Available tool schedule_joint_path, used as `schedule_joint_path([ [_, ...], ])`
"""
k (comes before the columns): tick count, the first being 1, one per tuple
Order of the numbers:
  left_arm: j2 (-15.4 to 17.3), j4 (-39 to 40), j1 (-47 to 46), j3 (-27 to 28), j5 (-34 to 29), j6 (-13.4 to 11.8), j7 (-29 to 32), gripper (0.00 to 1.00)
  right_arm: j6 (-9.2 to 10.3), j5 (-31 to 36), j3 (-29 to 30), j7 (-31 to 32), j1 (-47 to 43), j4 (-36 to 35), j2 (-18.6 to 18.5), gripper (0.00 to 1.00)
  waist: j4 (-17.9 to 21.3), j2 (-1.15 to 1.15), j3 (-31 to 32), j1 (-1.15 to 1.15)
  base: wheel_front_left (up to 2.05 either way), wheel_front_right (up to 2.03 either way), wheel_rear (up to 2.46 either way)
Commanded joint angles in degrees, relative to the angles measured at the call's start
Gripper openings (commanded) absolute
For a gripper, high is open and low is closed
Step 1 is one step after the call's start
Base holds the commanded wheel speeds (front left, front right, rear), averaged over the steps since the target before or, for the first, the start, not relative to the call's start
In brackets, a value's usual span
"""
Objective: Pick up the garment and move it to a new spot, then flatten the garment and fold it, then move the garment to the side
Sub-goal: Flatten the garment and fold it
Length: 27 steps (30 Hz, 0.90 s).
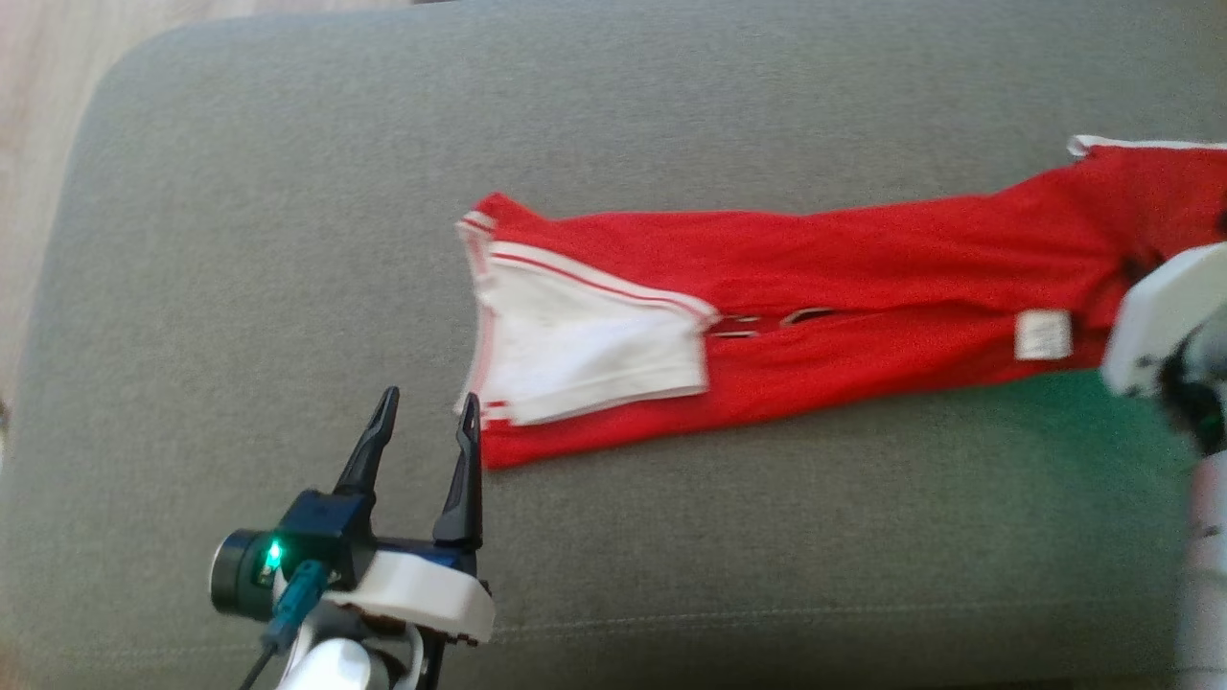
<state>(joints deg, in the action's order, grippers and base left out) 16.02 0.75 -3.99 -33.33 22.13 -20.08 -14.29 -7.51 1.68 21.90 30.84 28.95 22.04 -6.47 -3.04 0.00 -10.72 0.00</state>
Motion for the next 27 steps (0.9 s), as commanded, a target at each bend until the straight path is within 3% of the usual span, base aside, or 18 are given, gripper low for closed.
schedule_joint_path([
  [1, 0.1, 1.4, -1.1, 2.5, -0.7, 0.4, -0.7, 1.00, 0.02, -0.3, -0.9, 1.2, 3.3, -3.8, -2.7, 0.00, 1.0, 0.00, 0.2, 0.00, 0.00, 0.00, 0.00],
  [9, -1.0, 1.1, -1.0, 3.1, -2.0, 1.7, -0.7, 1.00, 0.02, 0.3, -0.2, 6.6, 6.0, -8.4, -7.6, 0.00, 1.8, 0.00, 0.0, 0.00, 0.00, 0.00, 0.00],
  [27, -2.4, -0.8, -0.8, 4.0, -2.9, 3.5, -0.7, 1.00, 0.02, -8.8, -17.4, 10.2, 2.8, -19.9, 1.0, 0.00, -2.2, 0.00, 1.0, 0.00, 0.00, 0.00, 0.00],
])
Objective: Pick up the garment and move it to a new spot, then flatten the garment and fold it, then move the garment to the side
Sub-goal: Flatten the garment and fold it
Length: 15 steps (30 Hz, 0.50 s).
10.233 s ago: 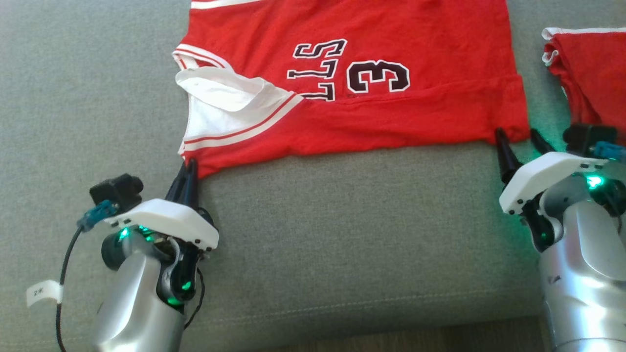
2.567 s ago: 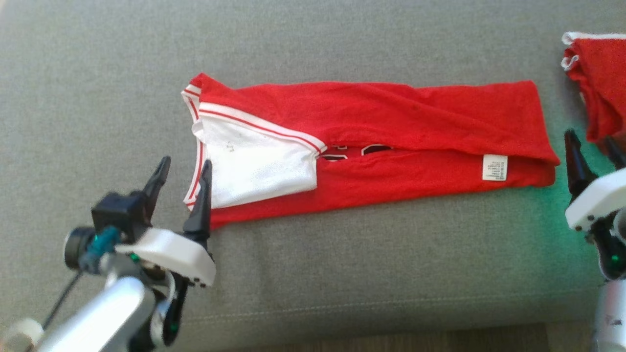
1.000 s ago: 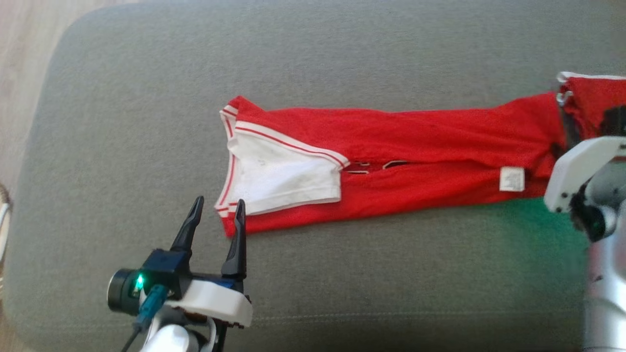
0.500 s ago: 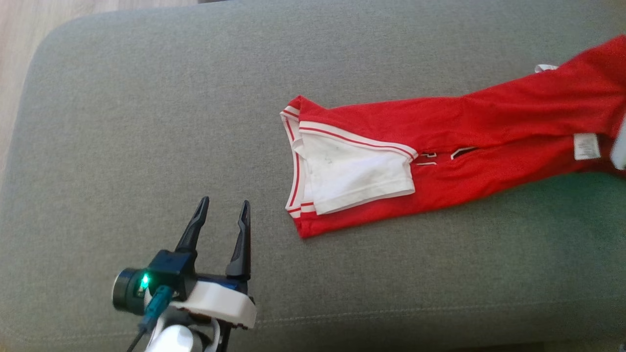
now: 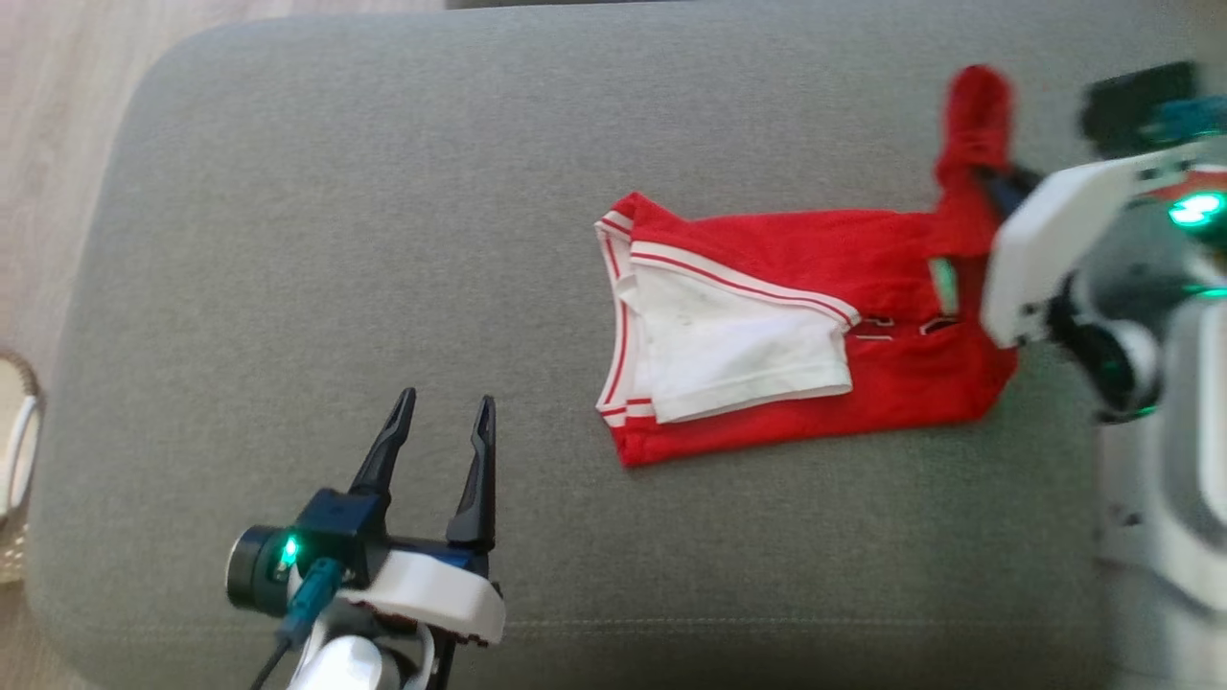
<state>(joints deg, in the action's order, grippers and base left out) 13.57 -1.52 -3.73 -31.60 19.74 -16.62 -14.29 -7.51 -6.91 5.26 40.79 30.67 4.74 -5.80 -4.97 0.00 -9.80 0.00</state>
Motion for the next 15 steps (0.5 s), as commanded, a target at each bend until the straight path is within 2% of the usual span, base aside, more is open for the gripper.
schedule_joint_path([
  [1, 0.0, 1.5, -1.0, 2.2, -0.5, 0.1, -0.7, 1.00, 0.02, -0.6, -1.9, 0.3, 1.0, -2.7, 0.9, 0.00, -0.6, 0.00, 0.2, 0.00, 0.00, 0.00, 0.00],
  [8, -1.0, 0.9, -1.3, 1.8, -0.8, 1.0, -0.7, 1.00, 0.02, -1.7, -8.0, -2.3, 1.1, 1.1, 2.8, 0.00, -3.8, 0.00, 0.2, 0.00, 0.00, 0.00, 0.00],
  [15, -1.8, 0.1, -1.8, 1.6, -1.0, 1.6, -0.7, 1.00, 0.02, -7.1, -13.0, -6.8, 2.0, 8.9, 2.9, 0.00, -7.6, 0.00, 0.3, 0.00, 0.00, 0.00, 0.00],
])
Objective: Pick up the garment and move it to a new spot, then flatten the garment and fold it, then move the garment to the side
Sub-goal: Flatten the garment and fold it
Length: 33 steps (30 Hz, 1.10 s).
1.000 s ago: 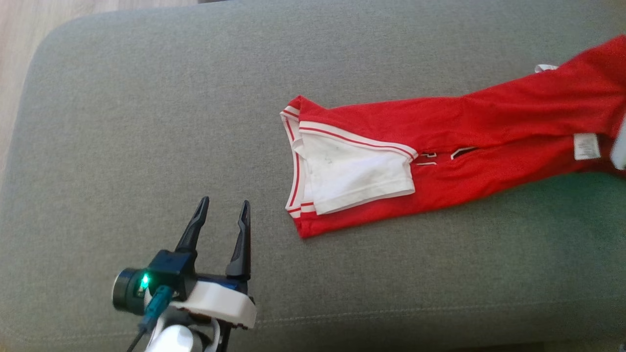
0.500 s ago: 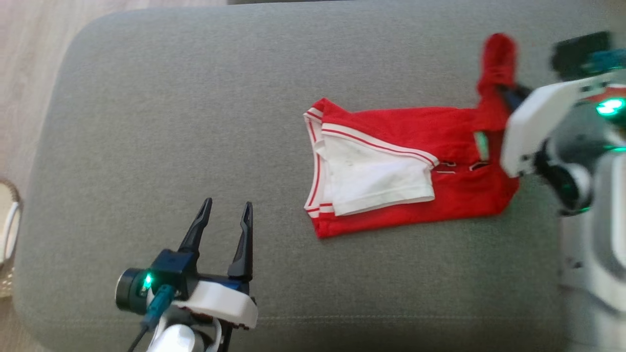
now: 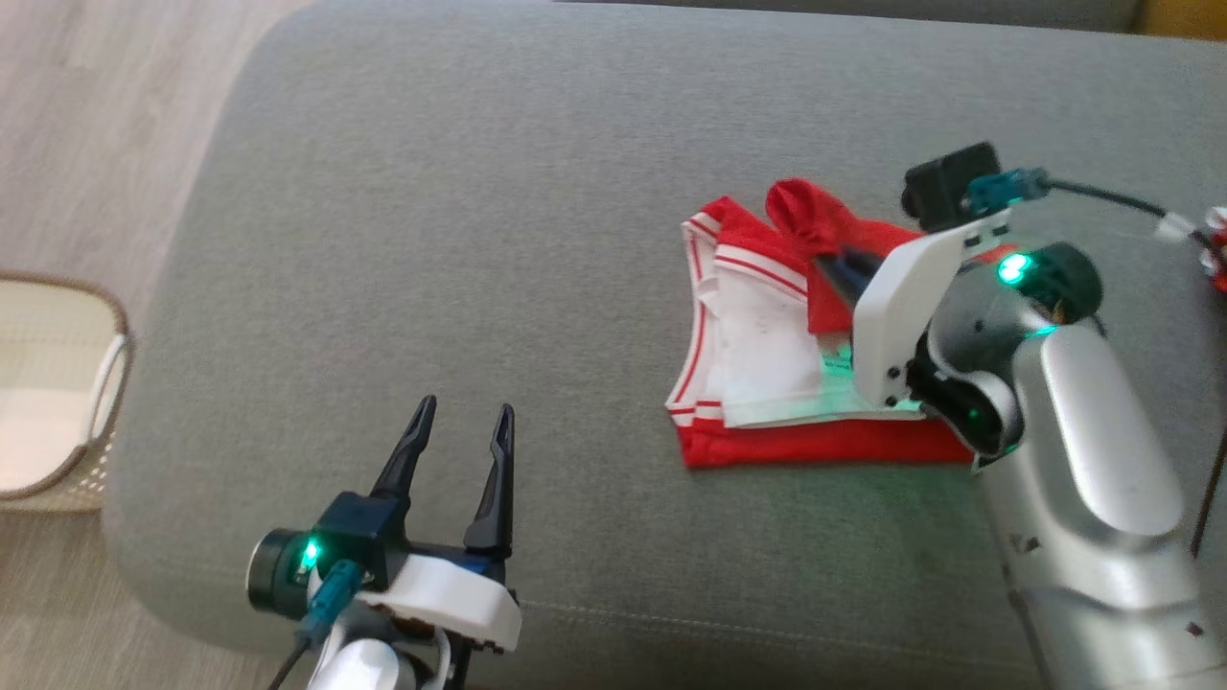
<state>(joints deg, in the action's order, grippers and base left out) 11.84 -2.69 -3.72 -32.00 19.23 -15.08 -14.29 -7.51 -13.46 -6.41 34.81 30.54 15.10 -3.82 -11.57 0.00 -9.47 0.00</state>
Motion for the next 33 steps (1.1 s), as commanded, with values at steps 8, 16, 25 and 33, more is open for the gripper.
schedule_joint_path([
  [8, -1.1, 0.5, -2.0, 2.0, -0.7, 0.7, -0.7, 1.00, 0.02, -2.8, -4.6, -5.2, 4.2, 7.5, 0.9, 0.00, -3.4, 0.00, -0.1, 0.00, 0.00, 0.00, 0.00],
  [16, -1.5, -0.2, -2.3, 2.1, -1.1, 1.3, -0.7, 1.00, 0.02, -6.6, -7.3, -10.3, 7.3, 14.0, 0.9, 1.00, -3.2, 0.00, -0.1, 0.00, 0.00, 0.00, 0.00],
  [25, -1.3, 0.2, -1.3, 2.9, -1.4, 0.9, -0.7, 1.00, 0.02, -10.5, -4.2, -14.2, 9.3, 12.2, 0.9, 1.00, -1.2, 0.00, 0.4, 0.00, 0.00, 0.00, 0.00],
  [33, -1.1, 1.4, -0.7, 3.7, -2.0, 0.6, -0.7, 1.00, 0.02, 2.5, 6.0, -15.6, 4.5, 3.4, -1.0, 1.00, 0.5, 0.00, 1.2, 0.00, 0.00, 0.00, 0.00],
])
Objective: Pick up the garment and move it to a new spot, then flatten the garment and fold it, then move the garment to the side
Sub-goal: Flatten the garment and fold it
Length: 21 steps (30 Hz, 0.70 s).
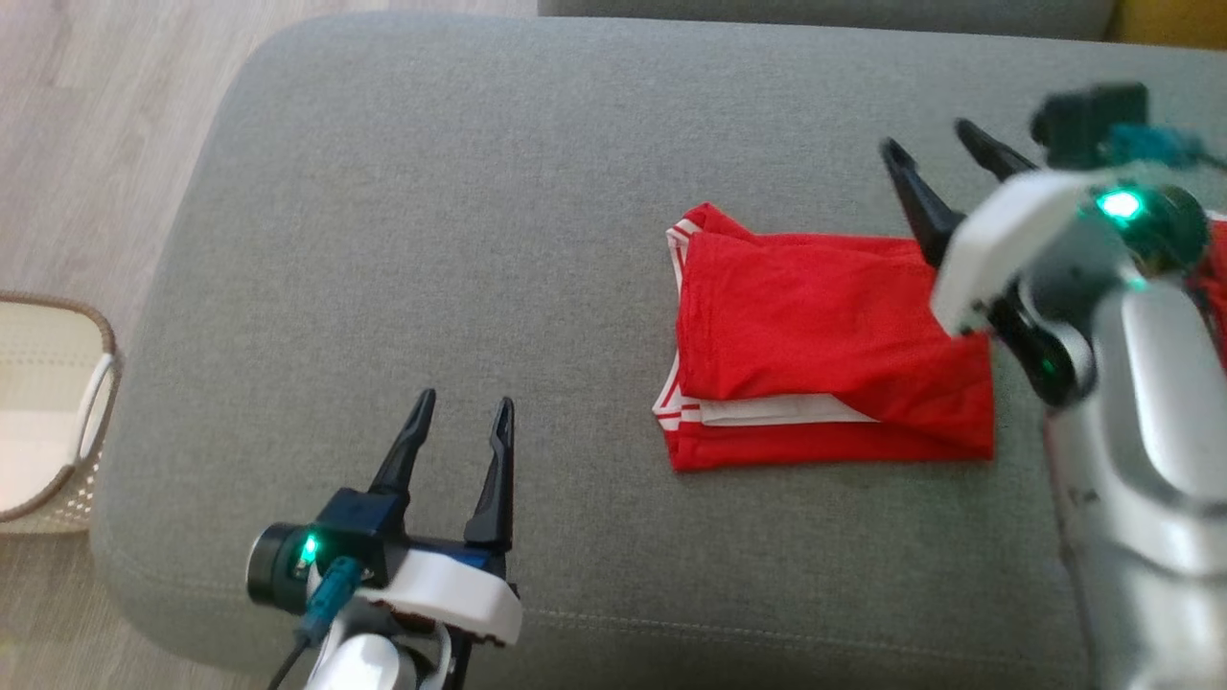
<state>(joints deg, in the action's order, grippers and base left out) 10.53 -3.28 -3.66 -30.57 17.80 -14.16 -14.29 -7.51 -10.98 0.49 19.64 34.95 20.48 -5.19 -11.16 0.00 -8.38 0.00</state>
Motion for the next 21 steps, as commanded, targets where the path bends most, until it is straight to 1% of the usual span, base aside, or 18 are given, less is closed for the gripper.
schedule_joint_path([
  [1, 0.2, 2.4, -0.7, 2.5, -0.7, -0.4, -0.7, 1.00, 0.02, 0.4, -0.5, -1.0, -1.3, -3.0, -0.1, 1.00, 0.3, 0.00, 0.3, 0.00, 0.00, 0.00, 0.00],
  [4, 0.4, 3.1, 0.1, 3.3, -0.7, -0.9, -0.7, 1.00, 0.02, -0.2, 0.6, -4.1, -5.9, -6.4, -0.4, 1.00, 1.4, 0.00, 1.0, 0.00, 0.00, 0.00, 0.00],
  [9, 0.9, 4.1, 1.8, 5.0, -0.7, -1.9, -0.7, 1.00, 0.02, 0.1, 1.0, -13.6, -14.6, -11.2, -0.1, 1.00, 3.4, 0.00, 2.8, 0.00, 0.00, 0.00, 0.00],
  [11, 1.1, 4.3, 2.6, 5.5, -0.6, -2.3, -0.7, 1.00, 0.02, 0.8, 0.1, -17.0, -18.4, -12.4, 0.4, 1.00, 4.5, 0.00, 3.8, 0.00, 0.00, 0.00, 0.00],
  [13, 1.1, 4.8, 3.3, 6.1, -0.3, -2.6, -0.7, 1.00, 0.02, 1.5, -1.5, -20.1, -21.6, -13.1, 0.7, 1.00, 5.6, 0.00, 4.5, 0.00, 0.00, 0.00, 0.00],
  [16, 0.9, 5.7, 4.4, 7.0, 0.2, -2.7, -0.7, 1.00, 0.02, 2.4, -2.3, -25.2, -25.2, -13.5, 1.3, 1.00, 6.9, 0.00, 5.6, 0.00, 0.00, 0.00, 0.00],
  [19, 0.7, 6.5, 5.5, 8.1, -0.2, -2.6, -0.7, 1.00, 0.02, 4.7, -2.3, -30.2, -28.0, -13.0, 1.7, 1.00, 8.0, 0.00, 6.8, 0.00, 0.00, 0.00, 0.00],
  [21, 0.5, 7.4, 6.3, 9.0, -1.1, -2.7, -0.7, 1.00, 0.02, 5.6, -1.8, -32.4, -29.7, -12.5, 1.9, 1.00, 8.5, 0.00, 7.6, 0.00, 0.00, 0.00, 0.00],
])
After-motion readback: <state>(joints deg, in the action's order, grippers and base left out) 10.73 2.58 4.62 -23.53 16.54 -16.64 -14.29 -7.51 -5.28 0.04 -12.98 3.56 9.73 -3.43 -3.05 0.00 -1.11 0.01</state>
